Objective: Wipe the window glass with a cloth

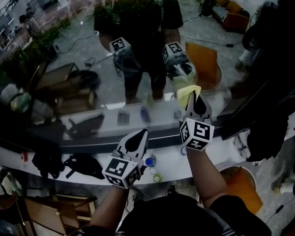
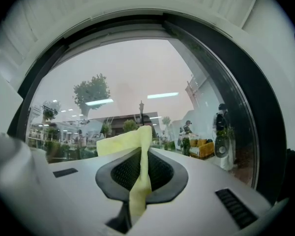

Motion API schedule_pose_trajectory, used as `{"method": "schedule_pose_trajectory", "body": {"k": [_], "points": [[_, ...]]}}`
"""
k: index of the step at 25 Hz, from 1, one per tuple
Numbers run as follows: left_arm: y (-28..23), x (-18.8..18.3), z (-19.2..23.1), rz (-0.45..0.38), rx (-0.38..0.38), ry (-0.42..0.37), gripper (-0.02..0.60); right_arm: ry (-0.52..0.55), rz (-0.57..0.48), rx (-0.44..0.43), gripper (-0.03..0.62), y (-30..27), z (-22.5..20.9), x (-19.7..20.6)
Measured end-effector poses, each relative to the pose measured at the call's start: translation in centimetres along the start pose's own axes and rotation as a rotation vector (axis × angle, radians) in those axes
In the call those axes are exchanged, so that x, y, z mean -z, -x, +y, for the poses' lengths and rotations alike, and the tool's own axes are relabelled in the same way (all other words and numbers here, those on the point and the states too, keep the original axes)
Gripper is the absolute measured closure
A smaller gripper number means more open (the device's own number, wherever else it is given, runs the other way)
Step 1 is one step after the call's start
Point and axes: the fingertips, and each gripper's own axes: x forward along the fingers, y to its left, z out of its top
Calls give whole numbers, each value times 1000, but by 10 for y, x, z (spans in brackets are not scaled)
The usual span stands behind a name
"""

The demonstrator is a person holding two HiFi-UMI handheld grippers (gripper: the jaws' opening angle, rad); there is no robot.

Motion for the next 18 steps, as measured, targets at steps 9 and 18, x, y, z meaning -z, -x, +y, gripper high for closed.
{"method": "schedule_pose_trajectory", "body": {"k": [9,18], "points": [[44,8,43,1,2,3,577,-21,29,-35,556,3,77,15],[75,6,76,-1,-25,23,577,-42,49,-59,556,4,133,24]]}}
